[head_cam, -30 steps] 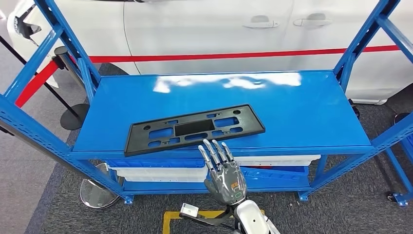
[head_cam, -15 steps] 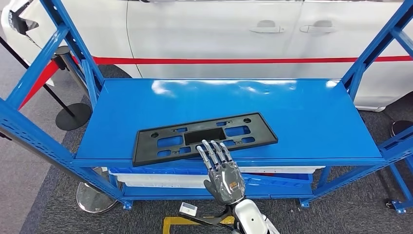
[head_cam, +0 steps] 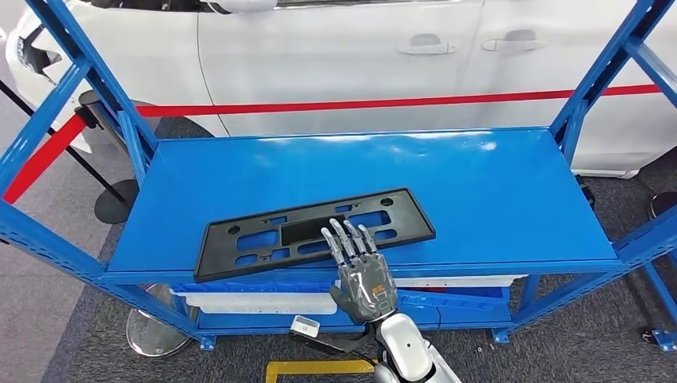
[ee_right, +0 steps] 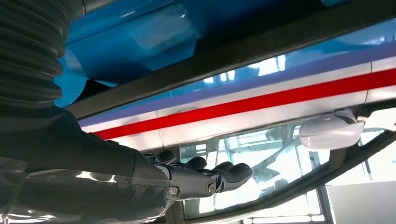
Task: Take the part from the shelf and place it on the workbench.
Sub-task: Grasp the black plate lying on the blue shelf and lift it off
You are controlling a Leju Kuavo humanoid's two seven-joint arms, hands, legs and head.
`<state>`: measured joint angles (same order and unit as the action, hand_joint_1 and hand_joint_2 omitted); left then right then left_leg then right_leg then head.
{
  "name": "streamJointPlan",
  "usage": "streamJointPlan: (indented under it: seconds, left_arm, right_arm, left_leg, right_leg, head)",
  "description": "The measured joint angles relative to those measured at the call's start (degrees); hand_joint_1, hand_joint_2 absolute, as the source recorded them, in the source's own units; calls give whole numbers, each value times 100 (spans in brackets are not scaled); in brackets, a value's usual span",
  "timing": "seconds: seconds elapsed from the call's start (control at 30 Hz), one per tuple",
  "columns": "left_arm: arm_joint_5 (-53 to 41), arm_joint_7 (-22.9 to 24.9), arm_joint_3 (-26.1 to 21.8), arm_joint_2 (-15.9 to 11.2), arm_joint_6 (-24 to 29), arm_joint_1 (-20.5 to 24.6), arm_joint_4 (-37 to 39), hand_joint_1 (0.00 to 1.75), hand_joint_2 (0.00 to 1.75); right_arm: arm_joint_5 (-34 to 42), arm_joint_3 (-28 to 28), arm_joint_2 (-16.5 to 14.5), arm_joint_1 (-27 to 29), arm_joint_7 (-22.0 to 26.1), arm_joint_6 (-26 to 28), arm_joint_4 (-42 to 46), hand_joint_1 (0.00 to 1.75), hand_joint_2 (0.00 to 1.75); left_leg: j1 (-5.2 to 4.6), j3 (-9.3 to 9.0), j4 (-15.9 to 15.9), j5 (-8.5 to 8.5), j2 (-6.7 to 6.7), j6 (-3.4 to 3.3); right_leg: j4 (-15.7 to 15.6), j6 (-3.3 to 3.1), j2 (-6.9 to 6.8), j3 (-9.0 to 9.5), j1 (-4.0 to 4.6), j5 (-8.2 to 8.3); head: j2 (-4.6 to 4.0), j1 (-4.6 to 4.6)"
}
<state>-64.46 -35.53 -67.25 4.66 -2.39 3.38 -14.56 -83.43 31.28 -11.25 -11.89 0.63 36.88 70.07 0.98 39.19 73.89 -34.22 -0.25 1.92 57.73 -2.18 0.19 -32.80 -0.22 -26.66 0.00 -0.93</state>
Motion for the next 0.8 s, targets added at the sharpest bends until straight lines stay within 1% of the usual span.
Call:
streamJointPlan:
  seconds: [0.03,0.07,0.1,0.13,0.17,0.2,0.23,0.27,0.33,0.37,0.4,0.47,0.5,0.53,0.57,0.6,0.63,0.67,0.7,0.73,0.8]
  left_arm:
    - [-4,1,0,1,-3,-5,0,0,0]
    - [-9,1,0,1,-6,-8,0,0,0]
    - [-13,2,0,1,-6,-8,0,0,0]
    - [-15,2,0,-1,-6,-6,0,0,0]
    - [-16,2,0,-1,-6,-1,1,0,0]
    - [-17,3,0,0,-6,4,1,0,0]
    - [-20,5,0,1,-7,5,1,0,0]
    - [-25,6,0,2,-7,3,1,0,0]
    - [-44,8,0,8,-7,-4,1,0,0]
    - [-64,8,1,13,-2,-2,1,0,0]
    - [-83,9,1,19,4,3,1,0,0]
    - [-109,10,2,25,15,9,1,0,0]
    - [-111,13,2,28,16,8,2,0,0]
    - [-112,15,2,31,16,7,2,0,0]
    - [-113,17,2,34,15,5,2,0,0]
    - [-115,19,2,40,13,5,2,0,0]
    - [-121,21,2,46,12,6,2,0,0]
    - [-134,26,3,52,11,9,2,0,0]
    - [-156,33,4,56,11,12,2,0,0]
    - [-182,43,5,57,12,13,3,0,0]
    - [-232,60,12,58,13,20,4,0,0]
  right_arm:
    - [9,0,-6,-8,0,-3,-35,0,175]
    - [15,0,-14,-14,0,-5,-65,0,175]
    - [19,0,-25,-23,0,-5,-88,0,175]
    - [26,0,-39,-38,0,-5,-110,0,175]
    - [34,0,-52,-59,0,-5,-130,0,175]
    - [43,0,-63,-80,1,-5,-150,0,175]
    - [57,0,-72,-99,1,-7,-169,0,175]
    - [69,0,-78,-113,2,-9,-189,0,175]
    - [89,0,-91,-141,2,-11,-231,0,175]
    - [92,0,-96,-164,2,-10,-256,0,175]
    - [94,0,-99,-188,2,-10,-286,0,175]
    - [96,0,-100,-220,1,-11,-354,0,175]
    - [96,0,-99,-226,1,-15,-390,0,175]
    - [96,0,-99,-234,0,-21,-423,0,175]
    - [97,0,-100,-252,0,-29,-455,0,175]
    - [98,0,-102,-280,0,-37,-485,0,175]
    - [102,0,-105,-316,0,-46,-515,0,175]
    - [109,0,-113,-358,-1,-58,-547,0,175]
    - [122,-1,-125,-398,-8,-70,-585,0,175]
    - [138,-2,-141,-437,-23,-81,-630,0,175]
    - [168,-9,-173,-528,-76,-94,-747,0,175]
  left_leg:
    - [1,67,73,57,0,2]
    - [2,14,-99,232,0,-4]
    - [2,-133,-456,473,1,-19]
    - [-4,-312,-861,675,0,-43]
    - [-14,-470,-1210,805,-3,-74]
    - [-26,-565,-1426,856,-5,-106]
    - [-40,-600,-1510,837,-7,-137]
    - [-48,-603,-1535,832,-8,-166]
    - [-18,-620,-1569,850,-2,-234]
    - [-3,-636,-1593,860,2,-270]
    - [13,-652,-1615,864,8,-303]
    - [9,-661,-1617,849,13,-338]
    - [8,-665,-1615,840,12,-344]
    - [8,-674,-1613,829,10,-344]
    - [8,-691,-1609,815,6,-339]
    - [8,-716,-1602,795,0,-327]
    - [9,-740,-1595,771,-5,-309]
    - [-4,-752,-1576,744,-8,-282]
    - [-13,-756,-1568,726,-9,-250]
    - [-21,-753,-1568,714,-9,-216]
    - [-25,-767,-1590,709,-6,-146]
  right_leg:
    - [3,-1,1,17,4,-15]
    - [7,3,5,42,6,-33]
    - [13,12,9,74,7,-55]
    - [19,28,13,104,12,-81]
    - [31,50,19,119,21,-105]
    - [39,73,21,123,30,-121]
    - [39,97,24,118,38,-129]
    - [37,117,26,113,41,-129]
    - [79,165,18,100,40,-175]
    - [221,191,14,35,39,-265]
    - [479,219,10,-93,33,-407]
    - [1244,254,9,-508,14,-732]
    - [1552,265,8,-696,4,-808]
    - [1684,271,8,-803,-6,-772]
    - [1574,269,6,-790,-13,-614]
    - [1254,258,4,-664,-18,-373]
    - [844,237,-1,-487,-19,-150]
    - [471,216,-6,-321,-10,2]
    - [229,198,-5,-215,-1,73]
    - [128,180,-1,-174,11,68]
    - [100,138,15,-170,17,61]
  head:
    - [0,1]
    - [0,-1]
    - [0,-1]
    - [0,1]
    - [0,0]
    - [0,1]
    - [0,1]
    - [0,-2]
    - [0,-1]
    - [0,6]
    - [0,12]
    - [0,22]
    - [0,22]
    - [0,23]
    - [0,24]
    - [0,25]
    - [-1,27]
    - [-1,29]
    - [-1,28]
    - [-1,27]
    - [0,21]
